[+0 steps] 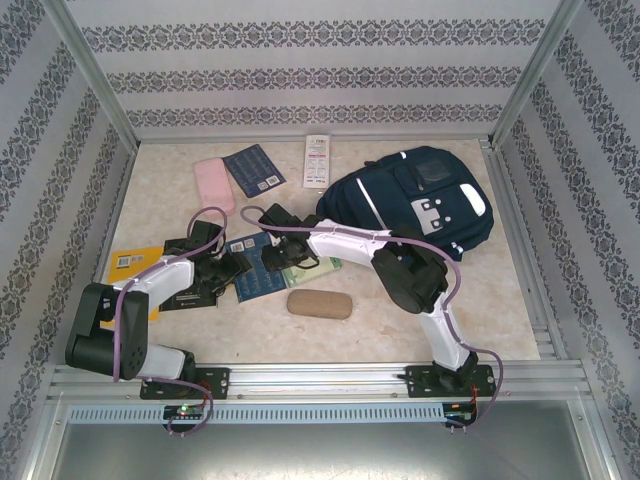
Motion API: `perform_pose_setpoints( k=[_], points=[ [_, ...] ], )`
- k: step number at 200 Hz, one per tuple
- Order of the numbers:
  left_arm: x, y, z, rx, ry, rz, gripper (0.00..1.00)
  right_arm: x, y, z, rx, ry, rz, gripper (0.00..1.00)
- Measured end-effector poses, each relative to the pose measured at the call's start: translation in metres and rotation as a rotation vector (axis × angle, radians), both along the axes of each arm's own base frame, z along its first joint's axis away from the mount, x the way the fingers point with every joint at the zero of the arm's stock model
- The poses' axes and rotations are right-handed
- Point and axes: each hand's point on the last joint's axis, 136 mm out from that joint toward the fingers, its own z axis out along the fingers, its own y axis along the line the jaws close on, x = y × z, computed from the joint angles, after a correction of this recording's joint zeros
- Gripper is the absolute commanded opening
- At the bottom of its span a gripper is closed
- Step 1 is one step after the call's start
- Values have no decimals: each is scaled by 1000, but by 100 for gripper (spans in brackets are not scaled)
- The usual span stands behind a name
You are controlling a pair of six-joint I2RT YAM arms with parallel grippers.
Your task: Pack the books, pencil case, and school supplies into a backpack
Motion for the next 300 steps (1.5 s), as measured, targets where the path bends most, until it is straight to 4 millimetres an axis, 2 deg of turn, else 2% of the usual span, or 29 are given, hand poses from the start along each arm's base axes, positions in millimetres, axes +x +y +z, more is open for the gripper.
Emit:
perform_pose_setpoints(
  k=[78,154,177,197,211,240,272,288,300],
  points=[
    [0,0,0,1,2,-4,57,-3,-3,-1,-17,8,-3,37],
    [0,-2,-3,5,23,-33,56,-2,-2,-4,-28,43,-23,33],
    [-1,-4,-4,-8,28,-43,50,-3,-2,-5,-23,58,-31,31],
    [-1,-5,-3,-43,16,-37,48,-2,-3,-4,-17,68,-41,30],
    [1,-7,0,-77,-22,-29,48,-2,-3,-4,-12,74,-43,30],
    [6,-25,15,-189,-120,-63,43,3,-9,-6,-12,88,-62,30],
    [16,-38,40,-259,-221,-111,44,6,-11,-6,-2,98,-77,31],
    [17,-47,47,-294,-245,-145,48,5,-7,-5,14,100,-75,31],
    [18,-50,50,-307,-255,-150,47,4,-6,-5,19,101,-71,31]
  ],
)
